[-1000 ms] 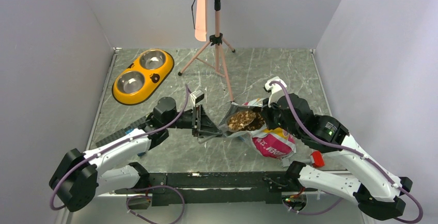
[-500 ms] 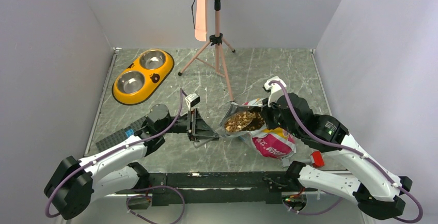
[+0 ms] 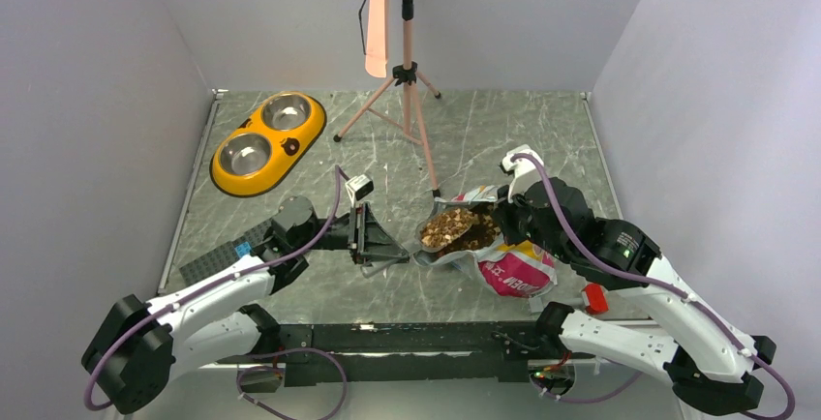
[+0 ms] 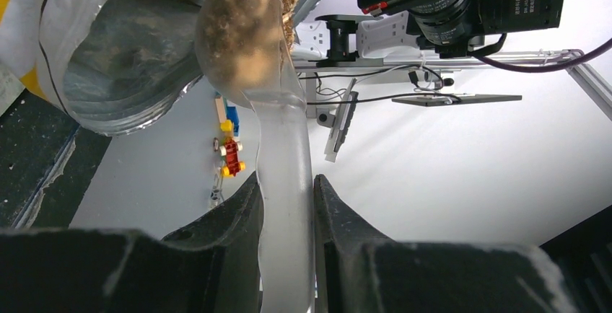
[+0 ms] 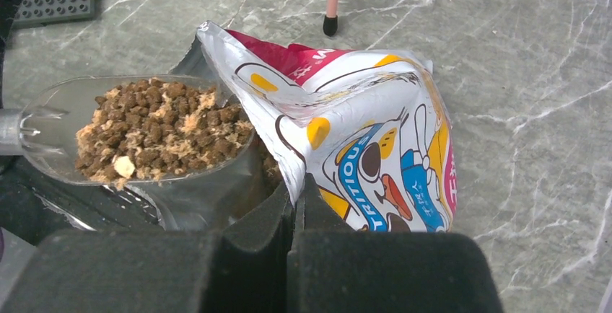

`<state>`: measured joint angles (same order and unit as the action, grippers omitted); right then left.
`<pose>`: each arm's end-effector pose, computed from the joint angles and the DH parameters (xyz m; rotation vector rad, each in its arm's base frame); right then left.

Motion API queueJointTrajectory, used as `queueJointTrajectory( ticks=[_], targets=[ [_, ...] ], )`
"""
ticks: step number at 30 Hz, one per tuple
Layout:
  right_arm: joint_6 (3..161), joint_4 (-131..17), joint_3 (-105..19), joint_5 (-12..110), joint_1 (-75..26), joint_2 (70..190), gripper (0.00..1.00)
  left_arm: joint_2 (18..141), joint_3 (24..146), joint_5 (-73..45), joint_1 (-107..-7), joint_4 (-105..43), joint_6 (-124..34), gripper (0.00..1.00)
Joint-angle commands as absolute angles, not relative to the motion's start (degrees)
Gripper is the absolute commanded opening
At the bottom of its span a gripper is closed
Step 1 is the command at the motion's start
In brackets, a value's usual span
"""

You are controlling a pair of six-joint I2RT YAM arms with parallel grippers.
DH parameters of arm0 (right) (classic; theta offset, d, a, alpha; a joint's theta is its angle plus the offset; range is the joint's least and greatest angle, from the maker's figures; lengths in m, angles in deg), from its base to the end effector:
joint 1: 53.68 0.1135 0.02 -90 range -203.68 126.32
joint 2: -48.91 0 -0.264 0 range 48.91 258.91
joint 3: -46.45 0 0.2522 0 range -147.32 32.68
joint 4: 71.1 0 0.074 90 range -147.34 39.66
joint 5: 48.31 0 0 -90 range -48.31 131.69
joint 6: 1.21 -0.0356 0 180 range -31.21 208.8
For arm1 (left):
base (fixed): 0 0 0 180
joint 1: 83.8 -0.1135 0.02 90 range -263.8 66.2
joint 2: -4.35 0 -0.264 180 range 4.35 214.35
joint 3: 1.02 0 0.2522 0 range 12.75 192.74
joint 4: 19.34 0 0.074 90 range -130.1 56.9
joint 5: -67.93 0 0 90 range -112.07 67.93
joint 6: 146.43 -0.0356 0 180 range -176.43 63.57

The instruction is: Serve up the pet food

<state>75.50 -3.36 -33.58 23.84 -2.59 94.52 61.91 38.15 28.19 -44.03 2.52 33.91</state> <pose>0.0924 0.0970 0.3854 -0.5195 2.0747 0.3291 0.1472 -0.1581 0.2626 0.0454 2.1582 -2.2434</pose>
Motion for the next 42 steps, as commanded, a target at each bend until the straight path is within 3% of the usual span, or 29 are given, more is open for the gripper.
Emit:
queueJointTrajectory(
  ticks=[1, 15, 22, 42],
  targets=[
    [73.65, -8.3, -34.82, 21.66, -2.3, 92.61, 0.0, 58.43, 38.63, 29.91, -44.3, 3.33, 32.64, 0.0],
    [67.13, -2.64, -40.12, 7.66, -2.52, 100.19, 0.0, 52.26, 39.82, 27.73, -45.63, -3.68, 28.46, 0.0],
    [65.87, -0.8, -38.92, 6.76, -4.54, 99.4, 0.0, 52.12, 43.01, 28.75, -49.69, -5.42, 26.91, 0.0],
    [71.84, -0.92, -38.73, 11.96, -5.78, 94.11, 0.0, 53.39, 44.2, 39.82, -81.66, -2.47, 26.85, 0.0]
  ],
)
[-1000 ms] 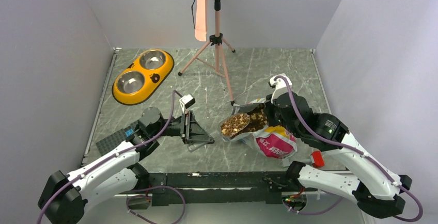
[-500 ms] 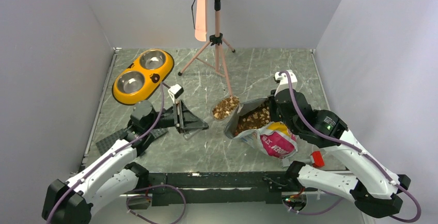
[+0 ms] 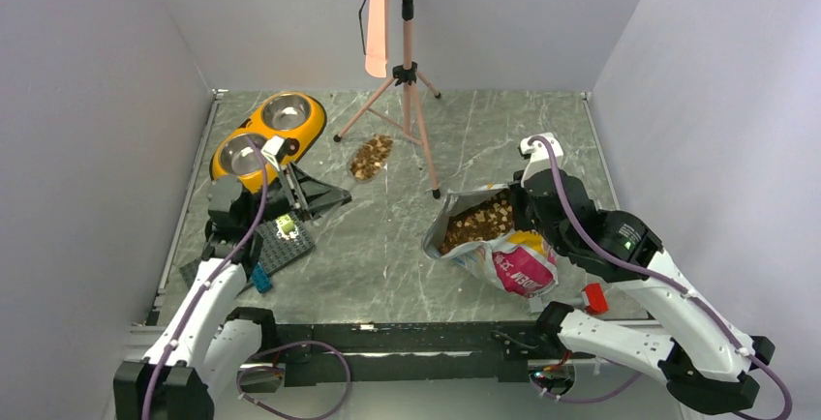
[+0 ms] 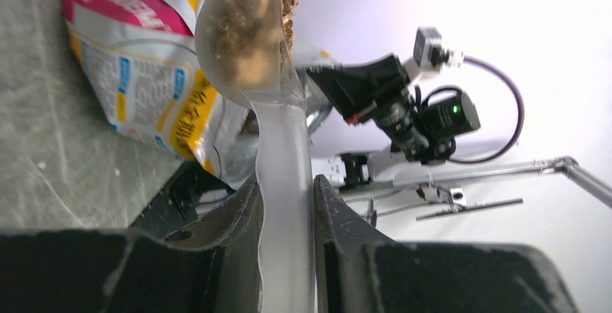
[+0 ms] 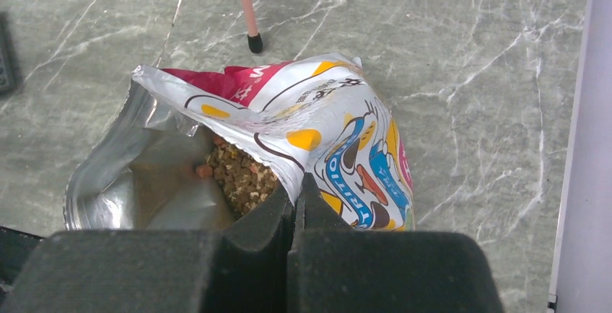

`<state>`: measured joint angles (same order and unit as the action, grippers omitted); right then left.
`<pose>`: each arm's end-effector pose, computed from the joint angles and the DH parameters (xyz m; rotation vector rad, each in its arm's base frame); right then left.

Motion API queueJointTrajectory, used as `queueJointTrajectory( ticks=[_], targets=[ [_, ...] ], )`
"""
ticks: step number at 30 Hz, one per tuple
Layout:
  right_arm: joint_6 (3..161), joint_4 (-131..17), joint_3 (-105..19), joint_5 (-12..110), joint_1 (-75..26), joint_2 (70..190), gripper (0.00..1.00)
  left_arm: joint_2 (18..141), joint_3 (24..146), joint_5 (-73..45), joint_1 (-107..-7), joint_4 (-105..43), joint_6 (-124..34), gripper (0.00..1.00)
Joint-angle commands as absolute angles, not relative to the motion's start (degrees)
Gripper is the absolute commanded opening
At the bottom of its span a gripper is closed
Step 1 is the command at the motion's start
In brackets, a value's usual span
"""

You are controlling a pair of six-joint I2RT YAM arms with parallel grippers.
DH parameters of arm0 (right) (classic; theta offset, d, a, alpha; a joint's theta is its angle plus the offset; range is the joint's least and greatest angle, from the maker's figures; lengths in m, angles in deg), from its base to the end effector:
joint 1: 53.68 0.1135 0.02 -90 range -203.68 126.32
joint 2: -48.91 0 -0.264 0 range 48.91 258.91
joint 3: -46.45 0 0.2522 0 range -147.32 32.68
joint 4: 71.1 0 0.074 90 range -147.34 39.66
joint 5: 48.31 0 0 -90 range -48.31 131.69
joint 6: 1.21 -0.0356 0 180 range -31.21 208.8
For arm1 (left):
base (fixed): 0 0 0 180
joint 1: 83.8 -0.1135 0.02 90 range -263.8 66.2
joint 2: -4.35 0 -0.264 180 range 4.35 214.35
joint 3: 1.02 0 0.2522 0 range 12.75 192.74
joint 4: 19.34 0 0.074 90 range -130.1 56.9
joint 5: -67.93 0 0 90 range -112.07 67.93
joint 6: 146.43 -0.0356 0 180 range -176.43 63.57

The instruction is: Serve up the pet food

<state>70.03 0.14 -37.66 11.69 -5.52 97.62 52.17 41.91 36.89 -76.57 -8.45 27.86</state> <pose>0.1042 0.0897 0.3966 -0.2528 2.0897 0.1217 0.1806 -0.0537 0.2973 -0.2128 1.8949 -1.9219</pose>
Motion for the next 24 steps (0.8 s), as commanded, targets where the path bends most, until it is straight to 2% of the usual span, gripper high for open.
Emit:
queueJointTrajectory(
  ticks=[1, 9, 17, 24],
  targets=[
    [71.6, -1.0, -38.36, 12.65, -5.78, 93.55, 0.0, 54.06, 44.33, 39.88, -83.4, -2.4, 26.28, 0.0],
    [69.24, -1.72, -37.06, 14.92, -5.78, 92.26, 0.0, 62.95, 48.17, 43.77, -95.47, -4.16, 20.76, 0.0],
    [71.6, -3.18, -40.32, 16.04, -5.81, 96.55, 0.0, 73.86, 57.34, 45.17, -102.84, -5.67, 15.85, 0.0],
    [75.54, -2.49, -44.14, 14.16, -8.78, 102.93, 0.0, 88.16, 61.15, 45.51, -105.81, 12.27, 23.85, 0.0]
  ],
)
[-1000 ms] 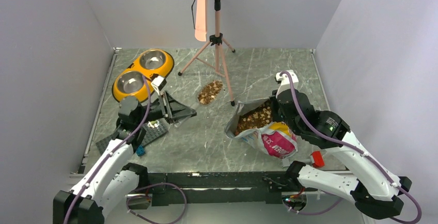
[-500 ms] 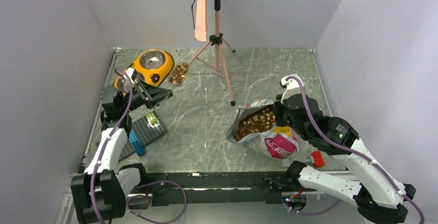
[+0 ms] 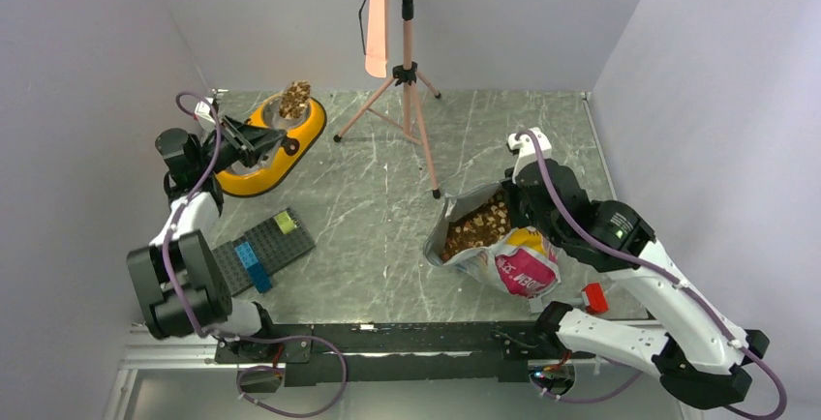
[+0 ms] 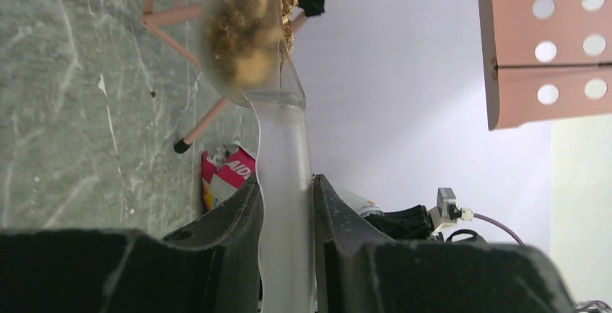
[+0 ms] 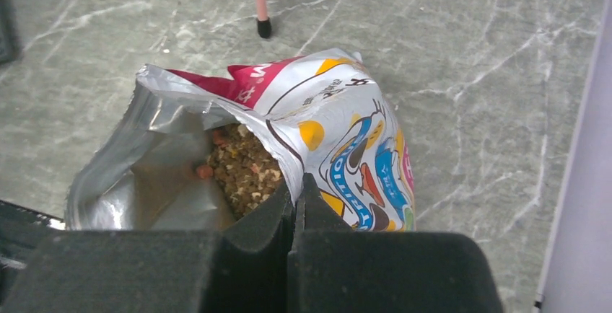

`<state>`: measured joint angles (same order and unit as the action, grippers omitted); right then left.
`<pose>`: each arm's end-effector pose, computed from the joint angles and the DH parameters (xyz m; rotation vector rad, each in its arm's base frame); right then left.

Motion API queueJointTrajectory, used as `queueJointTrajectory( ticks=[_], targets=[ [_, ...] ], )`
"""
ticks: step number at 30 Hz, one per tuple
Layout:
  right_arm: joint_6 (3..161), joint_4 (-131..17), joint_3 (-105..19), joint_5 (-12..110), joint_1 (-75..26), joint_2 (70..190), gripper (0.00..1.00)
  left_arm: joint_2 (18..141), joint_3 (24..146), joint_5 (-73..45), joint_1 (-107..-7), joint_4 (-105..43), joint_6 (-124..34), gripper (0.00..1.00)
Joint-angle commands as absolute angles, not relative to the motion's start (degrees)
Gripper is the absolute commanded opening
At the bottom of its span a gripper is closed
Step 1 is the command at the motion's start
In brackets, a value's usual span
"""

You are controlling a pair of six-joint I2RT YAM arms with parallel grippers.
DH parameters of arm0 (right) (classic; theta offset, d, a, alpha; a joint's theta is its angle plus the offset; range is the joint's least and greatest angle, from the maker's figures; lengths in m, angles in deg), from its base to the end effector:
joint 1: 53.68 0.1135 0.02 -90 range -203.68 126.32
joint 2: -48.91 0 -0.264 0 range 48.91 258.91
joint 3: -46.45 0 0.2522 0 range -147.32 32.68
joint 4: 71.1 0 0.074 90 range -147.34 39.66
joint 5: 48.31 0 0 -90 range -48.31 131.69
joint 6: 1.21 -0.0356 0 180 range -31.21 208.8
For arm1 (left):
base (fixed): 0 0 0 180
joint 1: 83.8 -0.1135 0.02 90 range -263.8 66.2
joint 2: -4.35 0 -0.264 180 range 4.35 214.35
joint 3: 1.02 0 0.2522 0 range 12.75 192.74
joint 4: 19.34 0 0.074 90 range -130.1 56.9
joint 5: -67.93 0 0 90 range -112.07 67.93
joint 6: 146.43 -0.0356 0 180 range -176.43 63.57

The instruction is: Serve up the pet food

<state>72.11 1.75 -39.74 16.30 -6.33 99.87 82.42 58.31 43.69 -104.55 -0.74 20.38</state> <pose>0.1087 0.0954 0.3992 -0.3382 2.1320 0.1496 0.2854 0.0734 0.2906 -0.5057 1.7679 -1.6062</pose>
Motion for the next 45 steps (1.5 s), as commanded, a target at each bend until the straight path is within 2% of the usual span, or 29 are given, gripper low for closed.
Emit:
queueJointTrajectory(
  ticks=[1, 6, 15, 35, 45],
  targets=[
    [75.99, -2.65, -44.66, 15.05, -10.45, 103.86, 0.0, 90.12, 61.7, 45.48, -106.18, 13.89, 24.86, 0.0],
    [78.01, -6.07, -45.54, 24.41, -21.13, 105.95, 0.0, 97.74, 63.77, 45.96, -107.89, 18.12, 26.43, 0.0],
    [78.69, -7.46, -48.54, 24.67, -22.74, 109.49, 0.0, 107.51, 66.42, 44.93, -111.05, 17.56, 25.88, 0.0],
    [80.11, -8.63, -49.22, 25.08, -25.71, 109.52, 0.0, 115.25, 79.0, 35.05, -111.0, -20.7, 9.38, 0.0],
    [80.52, -9.0, -48.26, 24.81, -26.39, 108.21, 0.0, 118.47, 89.65, 30.63, -107.84, -41.28, 3.28, 0.0]
  ],
)
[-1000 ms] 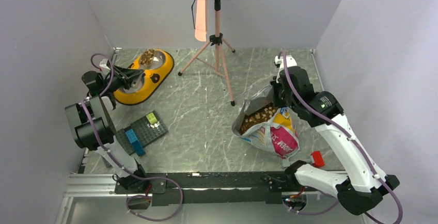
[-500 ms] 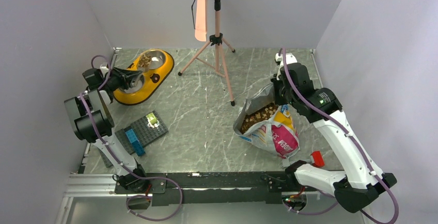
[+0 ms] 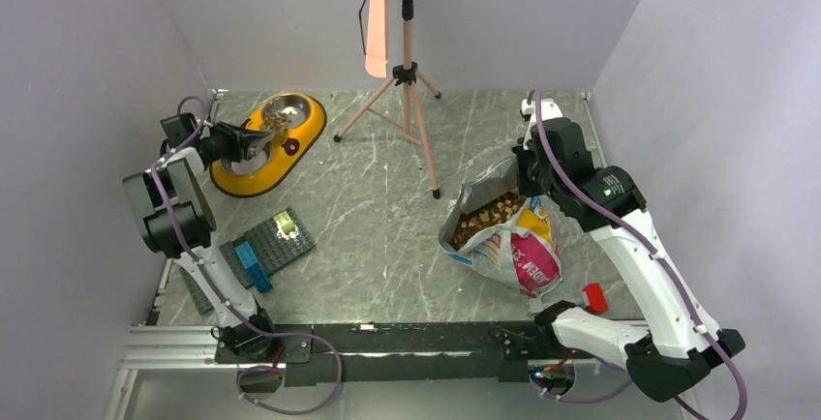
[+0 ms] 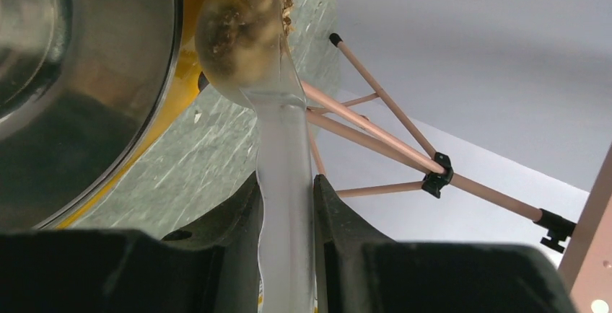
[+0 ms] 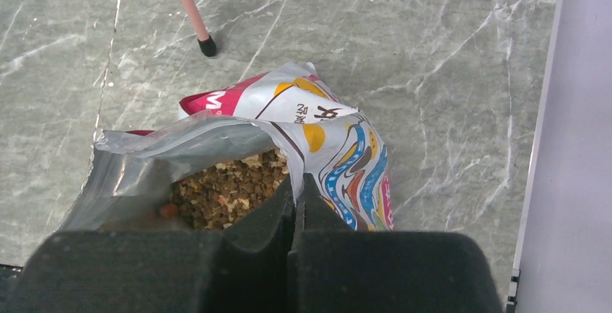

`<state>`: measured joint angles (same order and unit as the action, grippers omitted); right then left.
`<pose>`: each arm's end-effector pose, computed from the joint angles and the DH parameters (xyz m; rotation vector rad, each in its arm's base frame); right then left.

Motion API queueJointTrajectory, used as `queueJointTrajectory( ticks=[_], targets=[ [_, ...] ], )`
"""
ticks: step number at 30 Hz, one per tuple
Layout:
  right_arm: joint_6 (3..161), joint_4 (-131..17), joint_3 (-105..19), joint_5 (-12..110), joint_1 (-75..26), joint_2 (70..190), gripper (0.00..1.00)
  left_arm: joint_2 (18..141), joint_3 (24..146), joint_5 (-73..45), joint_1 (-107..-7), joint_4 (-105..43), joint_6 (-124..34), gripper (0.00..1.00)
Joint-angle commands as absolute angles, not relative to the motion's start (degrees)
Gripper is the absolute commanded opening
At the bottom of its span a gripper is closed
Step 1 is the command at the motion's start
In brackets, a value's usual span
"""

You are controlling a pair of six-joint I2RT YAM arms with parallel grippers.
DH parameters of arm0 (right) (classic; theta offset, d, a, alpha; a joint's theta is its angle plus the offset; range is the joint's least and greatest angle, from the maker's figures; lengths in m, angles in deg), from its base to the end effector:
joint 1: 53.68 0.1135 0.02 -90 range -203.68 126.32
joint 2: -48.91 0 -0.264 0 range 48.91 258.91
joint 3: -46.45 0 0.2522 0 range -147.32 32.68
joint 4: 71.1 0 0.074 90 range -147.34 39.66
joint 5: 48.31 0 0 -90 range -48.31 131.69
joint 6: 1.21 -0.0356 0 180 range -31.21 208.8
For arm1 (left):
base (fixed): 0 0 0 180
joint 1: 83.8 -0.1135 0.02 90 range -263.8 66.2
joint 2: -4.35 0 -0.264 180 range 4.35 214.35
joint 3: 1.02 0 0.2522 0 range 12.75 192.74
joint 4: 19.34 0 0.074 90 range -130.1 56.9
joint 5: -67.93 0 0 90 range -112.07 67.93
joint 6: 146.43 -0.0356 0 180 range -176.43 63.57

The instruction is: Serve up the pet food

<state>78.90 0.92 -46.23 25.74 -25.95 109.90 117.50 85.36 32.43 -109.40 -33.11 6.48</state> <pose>0.1719 0.0793 0.4068 -0.2037 2.2334 0.0372 0.3921 0.1557 0.1811 -1.1795 1.9699 -1.4193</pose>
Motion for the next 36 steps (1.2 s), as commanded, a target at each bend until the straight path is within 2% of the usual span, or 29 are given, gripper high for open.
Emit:
queueJointTrajectory(
  ticks=[1, 6, 13, 21, 27, 33, 36],
  targets=[
    [80.55, -9.0, -48.26, 24.87, -26.47, 108.11, 0.0, 118.74, 90.44, 29.99, -107.58, -42.43, 3.24, 0.0],
    [80.34, -8.57, -48.11, 25.31, -26.52, 107.09, 0.0, 120.11, 95.05, 26.48, -106.62, -50.48, 3.56, 0.0],
    [80.23, -8.82, -47.87, 25.07, -26.61, 106.65, 0.0, 123.48, 107.75, 19.15, -105.02, -68.4, 2.39, 0.0],
    [80.01, -9.49, -47.5, 25.03, -27.13, 106.01, 0.0, 129.24, 119.83, 16.54, -102.17, -79.19, 6.01, 0.0],
    [79.4, -9.35, -47.34, 25.14, -27.64, 105.26, 0.0, 135.4, 136.29, 13.93, -100.13, -92.56, 10.5, 0.0],
    [79.73, -9.26, -47.3, 25.34, -27.86, 105.23, 0.0, 132.27, 132.18, 12.7, -99.87, -89.15, 18.76, 0.0],
    [79.61, -9.34, -47.24, 25.66, -27.93, 105.2, 0.0, 132.81, 135.31, 12.01, -99.6, -92.61, 20.65, 0.0]
  ],
)
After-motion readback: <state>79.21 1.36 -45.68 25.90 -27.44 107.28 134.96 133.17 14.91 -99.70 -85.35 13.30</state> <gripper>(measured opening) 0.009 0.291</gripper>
